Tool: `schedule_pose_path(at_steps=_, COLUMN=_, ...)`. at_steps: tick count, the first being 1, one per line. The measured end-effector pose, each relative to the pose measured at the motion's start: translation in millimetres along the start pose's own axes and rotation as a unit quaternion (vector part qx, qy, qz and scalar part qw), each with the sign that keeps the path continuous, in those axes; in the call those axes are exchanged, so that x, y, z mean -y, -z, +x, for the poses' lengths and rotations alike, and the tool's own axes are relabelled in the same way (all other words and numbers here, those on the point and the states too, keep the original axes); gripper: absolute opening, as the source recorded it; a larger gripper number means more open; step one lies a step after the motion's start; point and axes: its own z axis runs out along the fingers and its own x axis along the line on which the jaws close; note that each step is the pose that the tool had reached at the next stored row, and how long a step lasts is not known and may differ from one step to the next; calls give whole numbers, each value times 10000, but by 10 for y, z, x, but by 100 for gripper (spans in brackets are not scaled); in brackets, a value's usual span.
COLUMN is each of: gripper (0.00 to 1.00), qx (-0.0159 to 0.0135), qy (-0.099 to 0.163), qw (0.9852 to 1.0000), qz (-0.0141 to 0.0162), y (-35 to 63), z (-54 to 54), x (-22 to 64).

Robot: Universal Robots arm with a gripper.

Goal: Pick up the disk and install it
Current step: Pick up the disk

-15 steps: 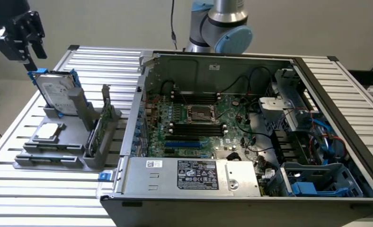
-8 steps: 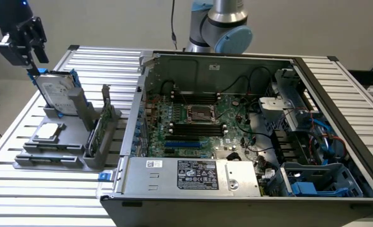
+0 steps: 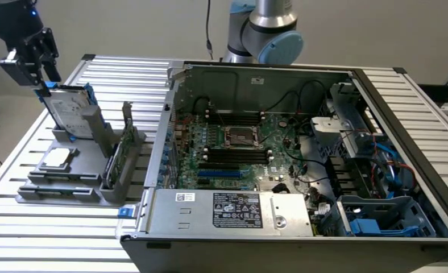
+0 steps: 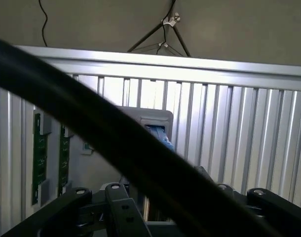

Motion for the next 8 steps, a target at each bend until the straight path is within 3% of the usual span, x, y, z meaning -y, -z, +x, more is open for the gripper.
schedule_pose_path(at_steps=8, gripper=60, qx=0, qy=3, qw=10000, qz=0, y=-146, z=0, x=-6)
